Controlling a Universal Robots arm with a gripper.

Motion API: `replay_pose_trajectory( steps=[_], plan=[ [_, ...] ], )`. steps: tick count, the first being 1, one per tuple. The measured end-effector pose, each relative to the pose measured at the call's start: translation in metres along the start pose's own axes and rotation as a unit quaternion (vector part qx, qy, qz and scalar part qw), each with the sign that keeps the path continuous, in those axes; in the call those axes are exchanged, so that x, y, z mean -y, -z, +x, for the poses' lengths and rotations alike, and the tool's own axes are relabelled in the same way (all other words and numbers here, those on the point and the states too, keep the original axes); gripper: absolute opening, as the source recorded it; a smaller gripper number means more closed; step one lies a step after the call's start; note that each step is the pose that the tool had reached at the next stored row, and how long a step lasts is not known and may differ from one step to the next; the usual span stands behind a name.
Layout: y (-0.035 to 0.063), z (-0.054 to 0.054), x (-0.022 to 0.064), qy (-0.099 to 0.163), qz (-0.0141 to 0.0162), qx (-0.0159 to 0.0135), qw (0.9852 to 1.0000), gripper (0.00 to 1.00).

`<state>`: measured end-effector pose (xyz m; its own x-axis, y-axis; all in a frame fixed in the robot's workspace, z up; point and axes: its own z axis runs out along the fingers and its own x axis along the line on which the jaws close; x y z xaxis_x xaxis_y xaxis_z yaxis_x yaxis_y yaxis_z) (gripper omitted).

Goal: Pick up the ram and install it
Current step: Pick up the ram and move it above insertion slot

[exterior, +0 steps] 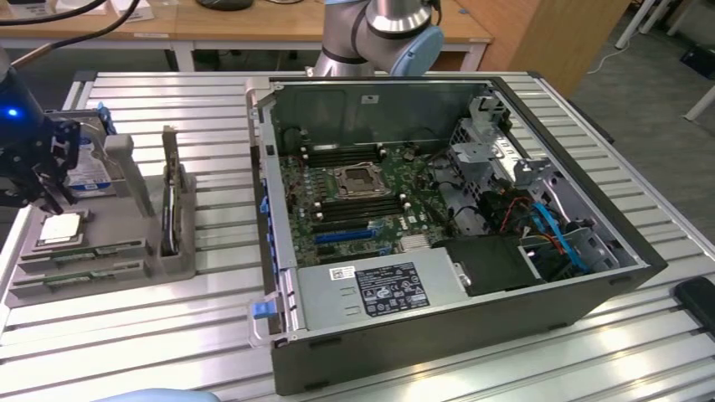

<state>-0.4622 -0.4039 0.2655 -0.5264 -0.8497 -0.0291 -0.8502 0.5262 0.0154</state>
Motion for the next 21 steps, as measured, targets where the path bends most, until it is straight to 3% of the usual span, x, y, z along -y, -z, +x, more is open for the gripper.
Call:
replay_pose_trajectory(
  steps=[6, 11, 16, 21],
  plan=[
    [-0.0007, 0.0000, 0.0000, 0.054, -0.0015, -0.0008, 0.9985, 0.24],
    [-0.0012, 0.0000, 0.0000, 0.100, -0.0027, -0.0014, 0.9950, 0.24],
    [-0.0018, 0.0001, 0.0000, 0.145, -0.0040, -0.0021, 0.9894, 0.24],
    [-0.0024, 0.0001, 0.0001, 0.190, -0.0052, -0.0027, 0.9817, 0.24]
  ],
)
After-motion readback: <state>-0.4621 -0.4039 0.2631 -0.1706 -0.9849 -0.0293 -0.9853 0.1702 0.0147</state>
